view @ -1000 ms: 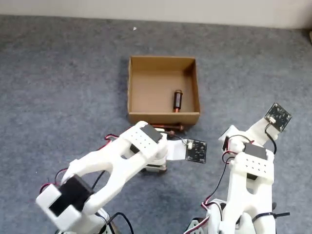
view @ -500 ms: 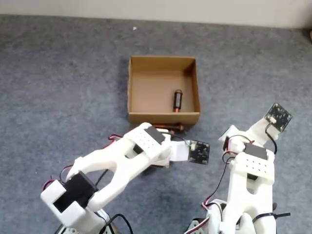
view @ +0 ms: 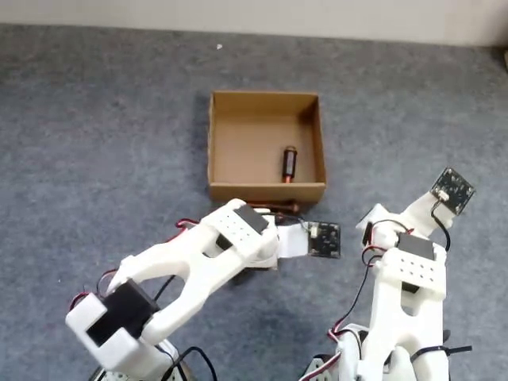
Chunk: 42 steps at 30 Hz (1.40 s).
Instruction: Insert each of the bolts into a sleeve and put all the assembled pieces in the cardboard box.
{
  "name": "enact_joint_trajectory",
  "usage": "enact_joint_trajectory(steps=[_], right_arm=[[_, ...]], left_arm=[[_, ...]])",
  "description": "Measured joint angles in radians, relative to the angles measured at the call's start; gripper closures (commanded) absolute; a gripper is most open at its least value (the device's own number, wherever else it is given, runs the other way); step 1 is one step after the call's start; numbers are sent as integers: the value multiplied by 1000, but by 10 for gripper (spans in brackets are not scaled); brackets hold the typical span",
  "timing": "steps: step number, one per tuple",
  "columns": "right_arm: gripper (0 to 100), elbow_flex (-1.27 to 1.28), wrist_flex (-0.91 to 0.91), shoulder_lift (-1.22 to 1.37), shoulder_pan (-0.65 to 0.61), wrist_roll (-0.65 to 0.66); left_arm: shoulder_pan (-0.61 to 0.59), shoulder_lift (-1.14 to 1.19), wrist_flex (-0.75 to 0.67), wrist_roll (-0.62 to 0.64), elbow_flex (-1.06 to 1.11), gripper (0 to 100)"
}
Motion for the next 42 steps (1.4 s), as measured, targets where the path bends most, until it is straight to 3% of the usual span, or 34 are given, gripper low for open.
enact_joint_trajectory(steps=[7, 20, 23, 30, 37, 42], right_arm=[[995, 0, 0, 0, 0, 0], [995, 0, 0, -14, -11, 2], [995, 0, 0, -100, -41, 61], [995, 49, 0, -381, -207, 95], [995, 61, 0, -434, -385, 97], [995, 61, -51, -436, -522, 98]], left_arm=[[-121, -249, 0, 132, 0, 995], [-272, -701, 8, 532, 26, 995], [-285, -804, 9, 583, 83, 995], [-338, -1039, 9, 727, 190, 995], [-404, -1200, 8, 839, 245, 995], [-428, -1286, -75, 927, 325, 995]])
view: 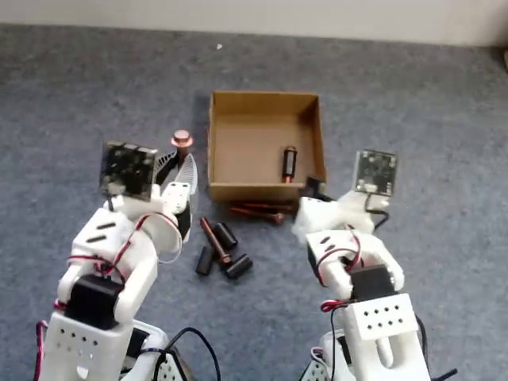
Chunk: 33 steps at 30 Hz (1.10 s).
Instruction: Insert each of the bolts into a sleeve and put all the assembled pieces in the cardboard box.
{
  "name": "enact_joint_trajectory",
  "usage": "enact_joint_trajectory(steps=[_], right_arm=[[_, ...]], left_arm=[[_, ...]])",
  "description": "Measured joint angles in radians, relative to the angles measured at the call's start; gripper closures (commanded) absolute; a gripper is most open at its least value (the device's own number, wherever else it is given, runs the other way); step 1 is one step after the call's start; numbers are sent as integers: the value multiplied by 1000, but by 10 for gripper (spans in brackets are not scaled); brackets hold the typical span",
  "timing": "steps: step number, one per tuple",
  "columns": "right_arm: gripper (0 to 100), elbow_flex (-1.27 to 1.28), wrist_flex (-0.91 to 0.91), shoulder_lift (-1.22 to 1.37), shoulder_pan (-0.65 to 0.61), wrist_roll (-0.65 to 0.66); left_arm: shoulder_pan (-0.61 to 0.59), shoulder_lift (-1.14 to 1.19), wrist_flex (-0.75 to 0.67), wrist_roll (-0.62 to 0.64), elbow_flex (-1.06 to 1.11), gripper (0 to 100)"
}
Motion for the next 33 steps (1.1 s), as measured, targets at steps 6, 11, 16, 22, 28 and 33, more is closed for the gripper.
enact_joint_trajectory(steps=[6, 11, 16, 22, 28, 33], right_arm=[[995, 40, -167, -2, -133, 143], [995, 98, -282, -2, -195, 198], [995, 132, -334, 0, -261, 203], [995, 164, -339, -81, -305, 235], [995, 387, -397, -379, -345, 434], [995, 512, -396, -560, -345, 456]], left_arm=[[2, -63, -100, 77, 48, 995], [2, -91, -161, 126, 48, 995], [2, -95, -201, 133, 48, 995], [43, -95, -201, 133, 48, 995], [118, -95, -201, 133, 48, 995], [184, -95, -201, 133, 48, 995]])
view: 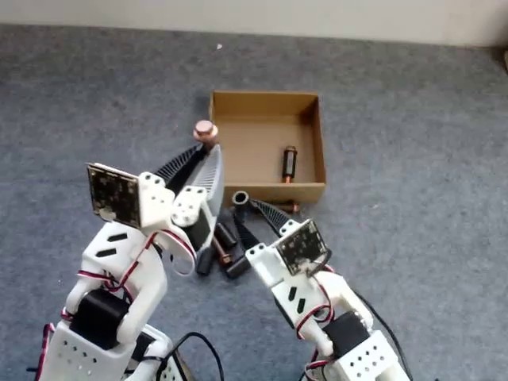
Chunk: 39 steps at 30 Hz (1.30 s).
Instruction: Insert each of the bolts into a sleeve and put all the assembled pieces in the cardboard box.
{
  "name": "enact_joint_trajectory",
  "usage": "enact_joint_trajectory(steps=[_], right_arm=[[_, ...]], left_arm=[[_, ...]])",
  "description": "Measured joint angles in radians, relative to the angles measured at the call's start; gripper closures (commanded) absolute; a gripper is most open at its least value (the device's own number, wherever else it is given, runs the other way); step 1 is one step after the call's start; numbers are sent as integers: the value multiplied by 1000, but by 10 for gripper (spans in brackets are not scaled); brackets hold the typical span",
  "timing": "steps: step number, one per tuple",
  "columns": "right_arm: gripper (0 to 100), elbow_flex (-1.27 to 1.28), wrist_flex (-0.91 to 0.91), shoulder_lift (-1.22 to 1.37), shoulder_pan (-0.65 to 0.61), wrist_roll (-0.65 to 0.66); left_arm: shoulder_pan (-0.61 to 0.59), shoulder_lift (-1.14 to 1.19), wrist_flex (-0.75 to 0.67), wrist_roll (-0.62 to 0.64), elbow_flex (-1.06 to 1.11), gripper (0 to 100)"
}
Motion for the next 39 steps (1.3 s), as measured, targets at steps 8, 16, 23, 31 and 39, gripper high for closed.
enact_joint_trajectory(steps=[8, 16, 23, 31, 39], right_arm=[[995, 2, 0, -40, 0, 3], [995, 2, 0, -40, 12, 3], [995, 2, 2, -40, 31, 3], [995, 2, 2, -40, 34, 3], [995, 2, 2, -40, 23, 3]], left_arm=[[117, 0, -2, 0, 20, 995], [155, -3, -2, -43, 72, 995], [97, -3, -117, -48, 164, 995], [77, -3, -163, -48, 189, 995], [74, -3, -176, -48, 189, 995]])
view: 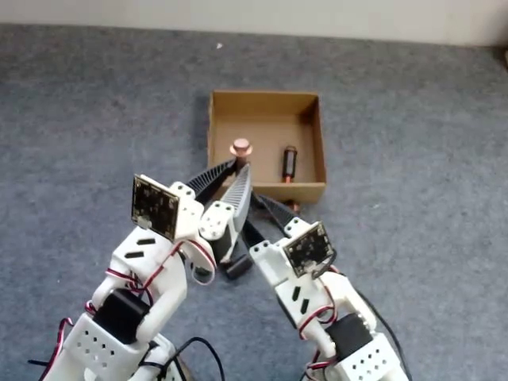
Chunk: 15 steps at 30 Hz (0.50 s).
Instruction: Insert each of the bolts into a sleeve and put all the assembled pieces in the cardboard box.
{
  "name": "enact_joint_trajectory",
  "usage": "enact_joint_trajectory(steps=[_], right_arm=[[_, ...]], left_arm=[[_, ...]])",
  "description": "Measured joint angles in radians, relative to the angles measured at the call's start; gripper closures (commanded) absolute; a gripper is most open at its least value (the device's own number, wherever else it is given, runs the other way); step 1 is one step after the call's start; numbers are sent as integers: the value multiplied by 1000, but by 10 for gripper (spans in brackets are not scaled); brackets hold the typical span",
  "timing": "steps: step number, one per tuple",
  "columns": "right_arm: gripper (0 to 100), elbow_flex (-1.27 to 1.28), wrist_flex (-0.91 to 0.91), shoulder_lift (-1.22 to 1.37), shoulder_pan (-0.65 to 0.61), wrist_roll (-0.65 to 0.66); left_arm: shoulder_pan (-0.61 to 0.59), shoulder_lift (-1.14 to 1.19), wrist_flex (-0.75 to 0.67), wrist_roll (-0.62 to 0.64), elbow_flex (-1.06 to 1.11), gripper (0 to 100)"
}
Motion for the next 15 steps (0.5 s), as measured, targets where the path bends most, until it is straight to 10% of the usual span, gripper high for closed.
enact_joint_trajectory(steps=[15], right_arm=[[995, 0, 0, 0, -14, 0]], left_arm=[[-11, 0, -34, 0, 0, 995]])
